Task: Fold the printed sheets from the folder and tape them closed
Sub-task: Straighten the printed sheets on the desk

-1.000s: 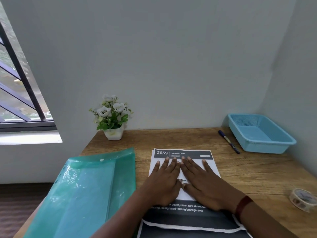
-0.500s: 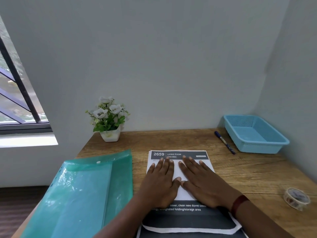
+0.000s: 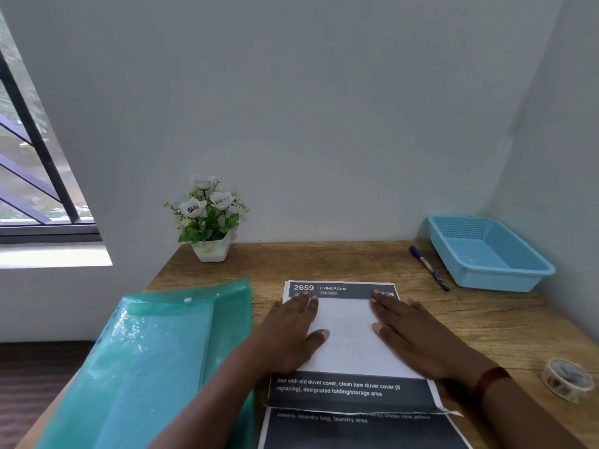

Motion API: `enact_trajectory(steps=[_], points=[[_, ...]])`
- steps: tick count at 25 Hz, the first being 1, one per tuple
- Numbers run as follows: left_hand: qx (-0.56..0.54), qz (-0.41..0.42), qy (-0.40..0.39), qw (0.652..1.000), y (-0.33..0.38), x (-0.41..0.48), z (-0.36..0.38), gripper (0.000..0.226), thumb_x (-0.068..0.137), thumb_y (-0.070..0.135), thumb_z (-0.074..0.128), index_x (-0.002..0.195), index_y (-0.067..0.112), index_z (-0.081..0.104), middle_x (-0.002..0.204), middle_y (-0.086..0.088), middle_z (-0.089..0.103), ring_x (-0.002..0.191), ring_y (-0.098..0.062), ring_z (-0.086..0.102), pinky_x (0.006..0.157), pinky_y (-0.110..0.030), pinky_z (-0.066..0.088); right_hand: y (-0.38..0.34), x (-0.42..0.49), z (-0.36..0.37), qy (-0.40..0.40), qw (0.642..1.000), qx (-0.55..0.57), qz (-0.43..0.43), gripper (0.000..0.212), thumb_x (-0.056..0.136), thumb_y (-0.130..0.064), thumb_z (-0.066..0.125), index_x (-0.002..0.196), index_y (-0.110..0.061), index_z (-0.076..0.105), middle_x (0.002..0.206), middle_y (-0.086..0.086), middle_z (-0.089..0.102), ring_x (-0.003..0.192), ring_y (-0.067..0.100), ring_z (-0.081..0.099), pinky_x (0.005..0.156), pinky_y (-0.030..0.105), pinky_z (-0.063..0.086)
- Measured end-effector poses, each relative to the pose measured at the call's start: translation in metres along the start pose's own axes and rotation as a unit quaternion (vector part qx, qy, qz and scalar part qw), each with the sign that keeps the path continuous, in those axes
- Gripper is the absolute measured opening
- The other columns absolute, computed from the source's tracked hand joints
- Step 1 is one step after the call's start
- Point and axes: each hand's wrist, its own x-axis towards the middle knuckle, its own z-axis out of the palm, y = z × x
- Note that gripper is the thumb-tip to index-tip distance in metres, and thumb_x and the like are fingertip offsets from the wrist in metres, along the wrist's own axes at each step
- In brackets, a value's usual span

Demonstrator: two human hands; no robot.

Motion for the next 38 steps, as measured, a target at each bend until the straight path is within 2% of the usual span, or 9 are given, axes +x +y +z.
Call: enact_trajectory(steps=[4,8,11,19,22,24,32,35,38], points=[[-0.052,0.014,0.054,0.997,-0.007,0.0,-0.013,0.074,0.096,0.052,0.048,0.153,0.014,0.022,0.16,0.0,0.024,0.146,-0.018,0.018,0.119,-0.034,0.007,0.002,0.002,-0.002,0.05,0.998,0.029,-0.014,0.056,0.103,-0.044,0.03,0.154,-0.023,0.019,0.162,-0.009,0.014,0.146,0.001,0.011,0.116,0.022,0.004],[-0.081,0.008,0.084,0.993,-0.018,0.006,-0.007,0.084,0.084,0.06,0.061,0.151,0.021,0.03,0.15,0.001,0.036,0.138,-0.018,0.028,0.111,-0.03,0.025,0.002,0.003,-0.003,0.108,0.993,0.046,-0.03,0.057,0.1,-0.042,0.042,0.151,-0.024,0.027,0.152,-0.009,0.032,0.137,0.005,0.028,0.105,0.014,0.021],[-0.099,0.034,0.136,0.985,-0.022,0.008,-0.005,0.084,0.076,0.057,0.072,0.147,0.024,0.039,0.13,0.005,0.045,0.121,-0.014,0.039,0.098,-0.024,0.033,0.001,0.004,-0.002,0.131,0.989,0.049,-0.044,0.06,0.096,-0.046,0.048,0.15,-0.028,0.029,0.139,-0.01,0.038,0.126,0.005,0.034,0.094,0.017,0.03],[-0.149,0.099,0.296,0.938,-0.024,0.009,-0.01,0.041,0.074,0.023,0.083,0.113,0.016,0.071,0.099,0.003,0.063,0.086,-0.012,0.057,0.073,-0.029,0.048,0.002,0.006,-0.005,0.244,0.966,0.079,-0.033,0.042,0.09,-0.025,0.065,0.131,-0.018,0.059,0.103,-0.009,0.045,0.091,0.006,0.045,0.069,0.011,0.034],[-0.154,0.109,0.34,0.921,-0.019,0.007,-0.016,0.03,0.076,0.014,0.082,0.104,0.013,0.072,0.097,0.001,0.066,0.085,-0.011,0.06,0.072,-0.025,0.051,0.001,0.008,-0.008,0.296,0.948,0.095,-0.062,0.026,0.09,-0.017,0.065,0.116,-0.014,0.067,0.095,-0.005,0.048,0.08,0.008,0.048,0.062,0.019,0.038],[-0.16,0.11,0.356,0.914,-0.016,0.006,-0.02,0.03,0.077,0.012,0.08,0.107,0.013,0.072,0.098,0.001,0.067,0.086,-0.01,0.061,0.073,-0.02,0.049,-0.002,0.007,-0.011,0.332,0.934,0.108,-0.071,0.018,0.088,-0.013,0.066,0.105,-0.011,0.07,0.091,-0.003,0.05,0.077,0.009,0.049,0.062,0.024,0.04],[-0.141,0.103,0.363,0.915,-0.011,0.002,-0.026,0.027,0.079,0.011,0.078,0.105,0.011,0.073,0.095,0.001,0.065,0.081,-0.01,0.056,0.07,-0.01,0.036,-0.007,0.003,-0.019,0.392,0.909,0.111,-0.086,0.025,0.083,0.001,0.07,0.106,-0.008,0.072,0.09,0.003,0.056,0.082,0.013,0.052,0.071,0.021,0.044],[-0.137,0.111,0.373,0.911,-0.012,-0.001,-0.03,0.024,0.078,0.011,0.079,0.102,0.01,0.075,0.094,0.002,0.067,0.082,-0.012,0.06,0.069,-0.02,0.046,-0.006,0.001,-0.019,0.405,0.9,0.117,-0.112,0.017,0.087,-0.006,0.067,0.103,-0.007,0.073,0.092,0.003,0.061,0.082,0.01,0.055,0.075,0.014,0.043],[-0.12,0.125,0.35,0.921,-0.015,-0.004,-0.033,0.025,0.078,0.013,0.079,0.103,0.013,0.076,0.091,0.001,0.066,0.08,-0.014,0.06,0.068,-0.029,0.047,-0.007,-0.002,-0.019,0.402,0.896,0.134,-0.133,0.014,0.086,-0.013,0.066,0.098,-0.01,0.073,0.095,-0.001,0.068,0.087,0.005,0.061,0.079,0.019,0.049]])
